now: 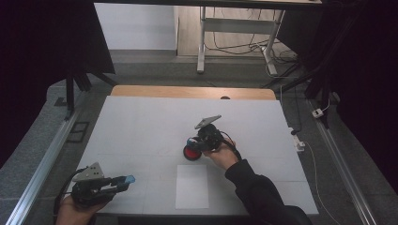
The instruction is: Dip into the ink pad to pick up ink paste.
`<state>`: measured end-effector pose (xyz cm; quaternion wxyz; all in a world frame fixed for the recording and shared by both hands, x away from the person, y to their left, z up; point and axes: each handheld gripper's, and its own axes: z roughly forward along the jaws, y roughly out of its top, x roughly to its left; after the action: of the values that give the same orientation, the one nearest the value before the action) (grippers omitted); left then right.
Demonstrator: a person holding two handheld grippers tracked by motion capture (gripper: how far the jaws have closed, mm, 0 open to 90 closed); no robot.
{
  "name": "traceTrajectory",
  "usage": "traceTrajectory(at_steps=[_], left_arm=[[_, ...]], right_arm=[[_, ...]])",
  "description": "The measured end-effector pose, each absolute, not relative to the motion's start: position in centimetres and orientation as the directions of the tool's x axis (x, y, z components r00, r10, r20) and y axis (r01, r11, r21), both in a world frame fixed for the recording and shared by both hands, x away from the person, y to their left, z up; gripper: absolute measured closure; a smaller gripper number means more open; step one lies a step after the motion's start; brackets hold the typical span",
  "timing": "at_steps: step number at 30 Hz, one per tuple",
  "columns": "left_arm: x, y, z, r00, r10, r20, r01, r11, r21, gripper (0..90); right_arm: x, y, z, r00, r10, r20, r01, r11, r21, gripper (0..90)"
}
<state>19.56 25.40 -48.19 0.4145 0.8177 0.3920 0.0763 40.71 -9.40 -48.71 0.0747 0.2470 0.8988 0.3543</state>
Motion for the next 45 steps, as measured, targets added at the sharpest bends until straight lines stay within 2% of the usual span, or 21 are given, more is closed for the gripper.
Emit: traceTrajectory(at_steps=[9, 22, 29, 36, 45], left_arm=[[19.6, 25.4, -48.2, 0.684, 0.702, -0.197, 0.575, -0.354, 0.737, 68.8], [19.5, 25.5, -48.2, 0.684, 0.701, -0.203, 0.577, -0.348, 0.739, 68.8], [19.5, 25.5, -48.2, 0.681, 0.702, -0.208, 0.581, -0.344, 0.738, 68.8], [19.5, 25.5, -48.2, 0.682, 0.701, -0.207, 0.579, -0.346, 0.738, 68.8], [19.5, 25.5, -48.2, 0.682, 0.701, -0.208, 0.580, -0.345, 0.738, 68.8]], right_arm=[[39.6, -8.5, -48.6, -0.873, 0.484, -0.064, 0.327, 0.677, 0.659, 71.5], [39.7, -9.1, -48.4, -0.857, 0.514, -0.025, 0.366, 0.642, 0.674, 70.9], [39.4, -9.3, -47.2, -0.860, 0.510, -0.022, 0.347, 0.616, 0.707, 70.9], [39.1, -9.3, -47.3, -0.883, 0.469, -0.020, 0.323, 0.638, 0.699, 70.8], [39.0, -8.9, -47.9, -0.883, 0.469, -0.029, 0.327, 0.657, 0.680, 70.9]])
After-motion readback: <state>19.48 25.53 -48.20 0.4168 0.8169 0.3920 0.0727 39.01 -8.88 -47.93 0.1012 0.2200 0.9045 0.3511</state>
